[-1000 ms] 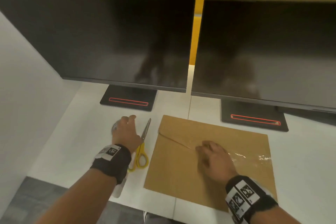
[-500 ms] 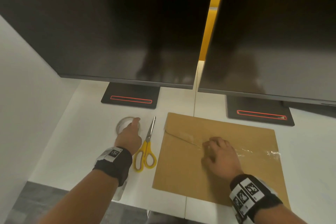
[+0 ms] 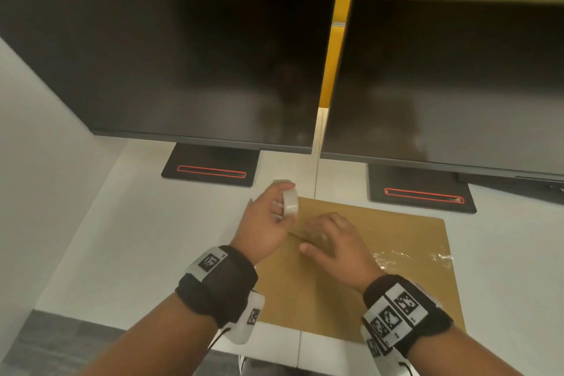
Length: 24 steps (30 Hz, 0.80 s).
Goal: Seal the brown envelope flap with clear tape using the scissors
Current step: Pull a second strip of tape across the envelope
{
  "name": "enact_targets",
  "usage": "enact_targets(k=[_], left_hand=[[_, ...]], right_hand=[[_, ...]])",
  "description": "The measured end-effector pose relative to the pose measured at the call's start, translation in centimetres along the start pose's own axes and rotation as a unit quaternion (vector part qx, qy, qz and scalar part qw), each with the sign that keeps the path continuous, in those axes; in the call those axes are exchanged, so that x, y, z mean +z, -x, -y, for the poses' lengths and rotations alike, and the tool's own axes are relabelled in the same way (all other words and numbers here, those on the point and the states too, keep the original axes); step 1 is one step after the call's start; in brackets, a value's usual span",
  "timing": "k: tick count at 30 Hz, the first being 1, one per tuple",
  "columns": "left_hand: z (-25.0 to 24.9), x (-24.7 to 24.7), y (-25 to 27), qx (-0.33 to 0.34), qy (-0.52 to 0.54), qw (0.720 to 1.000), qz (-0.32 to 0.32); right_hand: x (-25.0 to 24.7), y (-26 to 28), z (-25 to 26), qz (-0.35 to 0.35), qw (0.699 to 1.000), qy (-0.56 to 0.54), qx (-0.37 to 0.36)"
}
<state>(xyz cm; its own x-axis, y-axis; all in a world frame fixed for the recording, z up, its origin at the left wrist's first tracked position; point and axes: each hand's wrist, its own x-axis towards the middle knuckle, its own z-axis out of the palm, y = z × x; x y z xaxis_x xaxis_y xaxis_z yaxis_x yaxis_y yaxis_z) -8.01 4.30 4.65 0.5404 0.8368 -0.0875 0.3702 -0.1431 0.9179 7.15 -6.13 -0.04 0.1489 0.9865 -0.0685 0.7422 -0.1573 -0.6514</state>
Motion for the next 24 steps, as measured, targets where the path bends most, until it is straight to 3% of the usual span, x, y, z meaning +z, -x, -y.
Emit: enact_targets(k=[7,12,18,24], left_hand=[[-2.5,3.8,0.9,-0.016,0.132,0.988,0.078],[-2.6,6.1,1.6,-0.015,0.115,0.989,0.093],[-2.1,8.4,2.3,-0.009,0.098,0.99,0.098],[-1.8,9.6,2.8,0.011,0.055,0.99,0.127]], right_hand=[[-1.3,1.6,-1.3,-0.064,0.996,-0.044,-0.032],[-2.1,3.7,-2.6,-0.07,0.994,-0.07,-0.04],[-2.5,5.9,-3.8,-0.051,0.992,-0.113,0.0],[-4.3,6.3,-3.9,-0.197,0.948,-0.241,0.061]])
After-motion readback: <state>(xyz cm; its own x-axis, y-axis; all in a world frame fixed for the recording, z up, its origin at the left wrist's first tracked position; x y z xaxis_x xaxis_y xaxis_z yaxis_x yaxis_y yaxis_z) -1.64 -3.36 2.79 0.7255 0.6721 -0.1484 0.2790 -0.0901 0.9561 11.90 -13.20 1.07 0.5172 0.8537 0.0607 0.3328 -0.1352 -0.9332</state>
